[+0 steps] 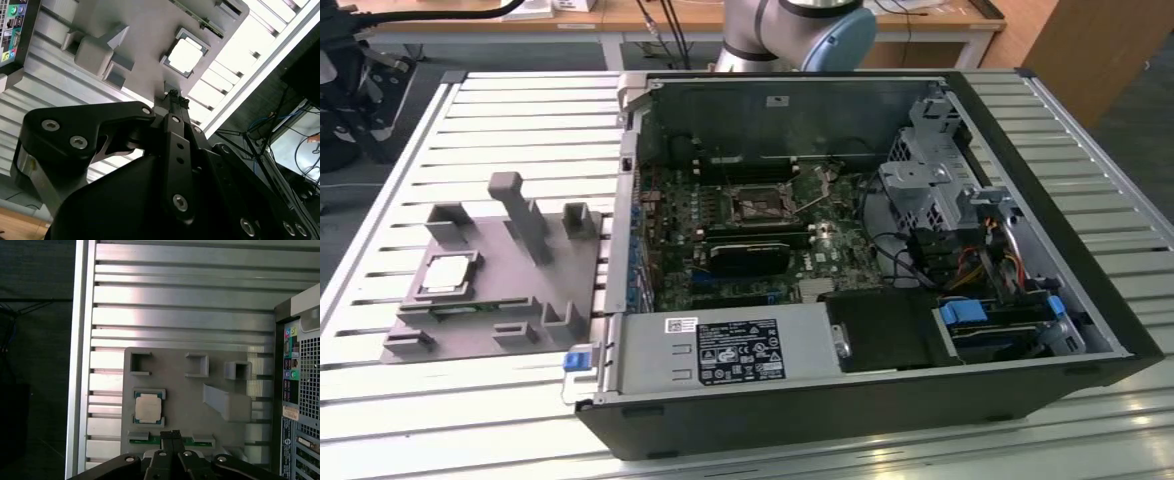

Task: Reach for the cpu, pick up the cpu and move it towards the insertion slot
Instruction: 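Reach for the cpu, then pick up the cpu and move it towards the insertion slot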

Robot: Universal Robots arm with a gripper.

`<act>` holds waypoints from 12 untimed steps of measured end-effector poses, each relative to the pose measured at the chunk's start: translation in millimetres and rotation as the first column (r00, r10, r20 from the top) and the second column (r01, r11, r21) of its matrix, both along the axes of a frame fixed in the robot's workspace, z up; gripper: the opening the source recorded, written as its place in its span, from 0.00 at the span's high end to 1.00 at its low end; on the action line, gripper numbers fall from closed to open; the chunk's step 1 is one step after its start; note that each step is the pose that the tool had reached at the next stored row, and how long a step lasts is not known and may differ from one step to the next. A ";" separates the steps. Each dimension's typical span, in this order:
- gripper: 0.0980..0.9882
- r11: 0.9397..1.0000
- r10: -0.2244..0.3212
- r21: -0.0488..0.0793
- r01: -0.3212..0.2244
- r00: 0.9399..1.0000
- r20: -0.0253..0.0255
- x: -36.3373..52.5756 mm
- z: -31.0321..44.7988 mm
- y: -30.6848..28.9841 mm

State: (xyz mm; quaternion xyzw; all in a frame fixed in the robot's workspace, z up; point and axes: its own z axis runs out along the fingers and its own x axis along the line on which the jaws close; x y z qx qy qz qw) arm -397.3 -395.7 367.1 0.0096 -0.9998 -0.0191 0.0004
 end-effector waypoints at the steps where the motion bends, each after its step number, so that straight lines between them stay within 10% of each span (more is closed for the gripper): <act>1: 0.99 1.000 0.000 0.000 0.000 1.000 0.000 -1.1 0.1 0.0; 12: 0.99 1.000 0.000 0.000 0.000 1.000 0.000 -11.0 -0.1 0.0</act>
